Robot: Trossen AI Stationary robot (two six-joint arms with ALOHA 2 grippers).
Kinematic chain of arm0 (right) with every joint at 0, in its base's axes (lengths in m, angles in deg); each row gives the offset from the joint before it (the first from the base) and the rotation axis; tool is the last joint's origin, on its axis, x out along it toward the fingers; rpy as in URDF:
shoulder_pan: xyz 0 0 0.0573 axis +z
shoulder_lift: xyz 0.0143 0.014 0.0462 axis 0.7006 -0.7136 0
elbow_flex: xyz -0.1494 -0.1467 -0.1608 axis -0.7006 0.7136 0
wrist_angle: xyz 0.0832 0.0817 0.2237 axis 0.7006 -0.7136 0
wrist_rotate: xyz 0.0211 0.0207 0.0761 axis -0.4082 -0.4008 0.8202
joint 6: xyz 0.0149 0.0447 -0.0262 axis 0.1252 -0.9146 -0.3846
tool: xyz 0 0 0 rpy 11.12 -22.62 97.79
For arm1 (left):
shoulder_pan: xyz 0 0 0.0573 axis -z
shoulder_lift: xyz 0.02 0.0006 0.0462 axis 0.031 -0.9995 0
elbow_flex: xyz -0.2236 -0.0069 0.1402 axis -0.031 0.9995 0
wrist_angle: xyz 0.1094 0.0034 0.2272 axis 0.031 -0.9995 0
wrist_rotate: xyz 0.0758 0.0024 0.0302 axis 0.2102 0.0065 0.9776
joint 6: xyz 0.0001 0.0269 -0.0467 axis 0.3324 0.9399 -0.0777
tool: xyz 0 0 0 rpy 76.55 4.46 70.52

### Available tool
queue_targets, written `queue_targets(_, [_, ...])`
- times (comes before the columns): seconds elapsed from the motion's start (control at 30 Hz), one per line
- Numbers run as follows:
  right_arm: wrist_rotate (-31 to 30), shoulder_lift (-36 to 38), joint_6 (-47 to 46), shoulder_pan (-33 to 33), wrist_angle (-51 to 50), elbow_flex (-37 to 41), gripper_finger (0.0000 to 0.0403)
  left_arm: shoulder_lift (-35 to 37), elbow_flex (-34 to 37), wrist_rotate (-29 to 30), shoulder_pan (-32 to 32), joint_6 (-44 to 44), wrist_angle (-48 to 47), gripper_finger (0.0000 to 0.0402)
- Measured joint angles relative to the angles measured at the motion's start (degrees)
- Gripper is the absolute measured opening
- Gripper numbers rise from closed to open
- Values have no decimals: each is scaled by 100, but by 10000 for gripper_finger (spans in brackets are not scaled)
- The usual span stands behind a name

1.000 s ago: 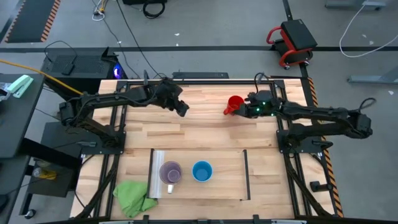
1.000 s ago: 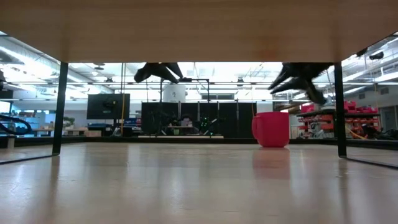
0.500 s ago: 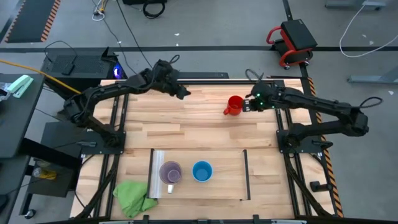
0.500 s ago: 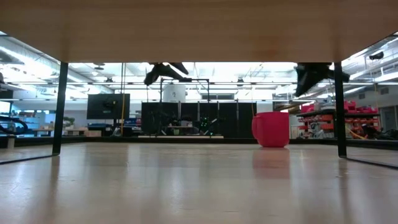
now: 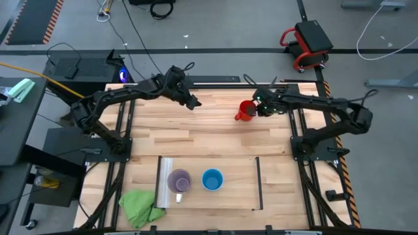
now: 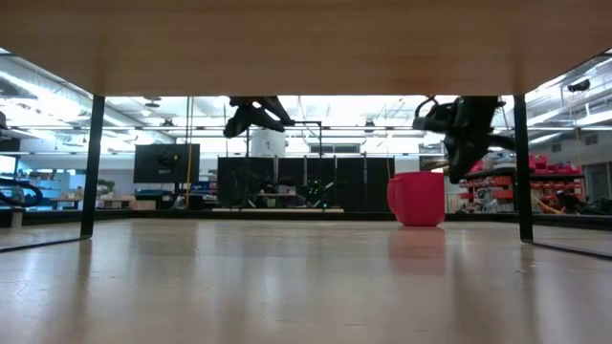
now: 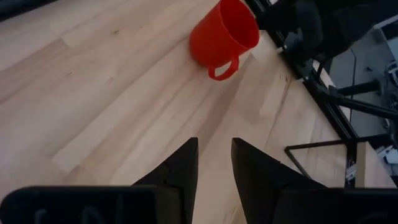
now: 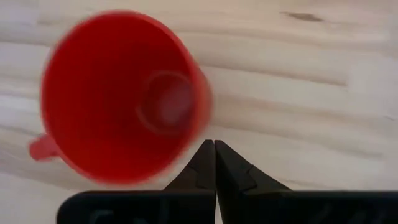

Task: Stack small to large cups/mugs on shelf
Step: Put the red mug on the shelf

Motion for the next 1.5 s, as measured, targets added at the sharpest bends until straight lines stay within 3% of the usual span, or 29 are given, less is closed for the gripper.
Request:
queue_targets(0.27, [155,-647,-160,-45,794,-4,2,2,0,6,-4,87,-82,105])
queue_targets(0.67, [254,-807,-225,-372,1971,-50,2,2,0,18,0,182,-83,105])
queue_targets(0.9, [479,-1252,34,-303,1843,-654,2,2,0,59,92,194,-80,105])
queue_targets(1.07, [146,-1323,312,-284,1035,-1139,2,2,2,114,197,185,-80,105])
queue_targets(1.3, [115,-975,440,-350,586,-1255,3,2,4,268,262,183,-76,105])
queue_targets(1.5, [541,-466,541,-173,691,-1255,13,2,4,271,262,194,-76,105])
